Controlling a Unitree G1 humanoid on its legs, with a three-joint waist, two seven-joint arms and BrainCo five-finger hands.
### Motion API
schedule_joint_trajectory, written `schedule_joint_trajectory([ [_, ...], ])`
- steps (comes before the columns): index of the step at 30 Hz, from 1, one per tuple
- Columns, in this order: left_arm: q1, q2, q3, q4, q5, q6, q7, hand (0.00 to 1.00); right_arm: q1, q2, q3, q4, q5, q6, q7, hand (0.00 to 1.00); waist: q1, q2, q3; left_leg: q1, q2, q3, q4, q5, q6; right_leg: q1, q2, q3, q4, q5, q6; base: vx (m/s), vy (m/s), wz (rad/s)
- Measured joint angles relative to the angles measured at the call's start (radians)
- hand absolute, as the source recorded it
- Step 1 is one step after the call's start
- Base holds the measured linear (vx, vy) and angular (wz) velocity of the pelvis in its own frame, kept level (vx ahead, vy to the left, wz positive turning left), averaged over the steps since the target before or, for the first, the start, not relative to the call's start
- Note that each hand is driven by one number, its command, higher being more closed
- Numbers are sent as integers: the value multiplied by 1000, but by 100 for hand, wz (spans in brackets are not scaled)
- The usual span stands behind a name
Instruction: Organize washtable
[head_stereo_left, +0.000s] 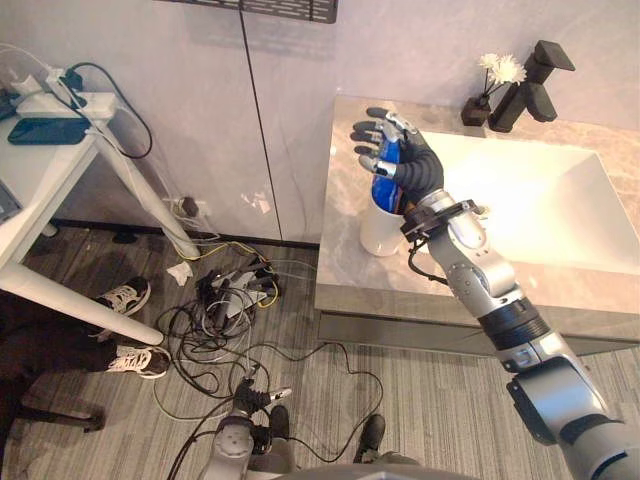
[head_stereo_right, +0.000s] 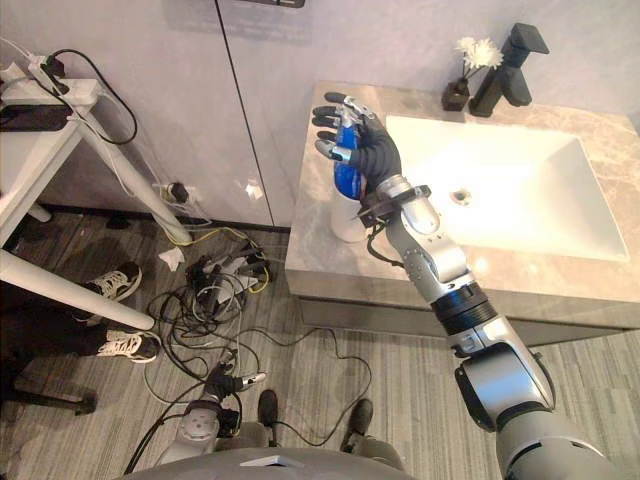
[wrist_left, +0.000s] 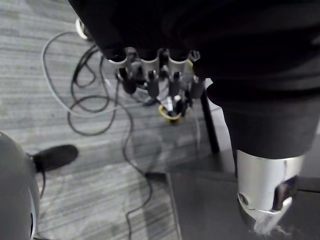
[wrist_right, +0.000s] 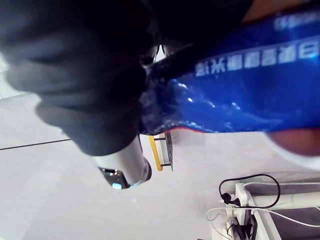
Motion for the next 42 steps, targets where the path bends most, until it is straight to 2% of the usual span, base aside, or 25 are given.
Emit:
schedule_joint_trajectory([
  [5, 0, 1, -2, -1, 0, 1, 0, 0, 10, 0, 0, 0, 0, 4, 0, 0, -1, -11, -7, 3, 0, 1, -3, 1, 0, 2, 0, 0, 0, 0, 0, 0, 0, 0],
  [23, 13, 8, 8, -35, 0, 3, -2, 0, 24, -4, -39, -119, 2, 10, 0, 0, -4, -19, -13, 12, 0, 0, -1, 2, 0, 10, 1, 0, 0, 0, 0, 0, 0, 0],
  [27, 29, 21, 8, -34, 0, 3, -2, 0, -4, -19, -47, -141, 6, 5, -2, 0, -16, -20, -13, 18, 0, 1, -2, 1, 0, 16, 1, 1, 0, 0, 0, 0, 0, 0],
  [42, 22, 22, 8, 22, 1, -1, -1, 0, -9, -70, -193, -274, 51, -72, -5, 0, -30, -19, -16, 39, 0, 11, -3, 1, 0, 31, 1, 7, 0, 0, 0, -4, 0, -1],
])
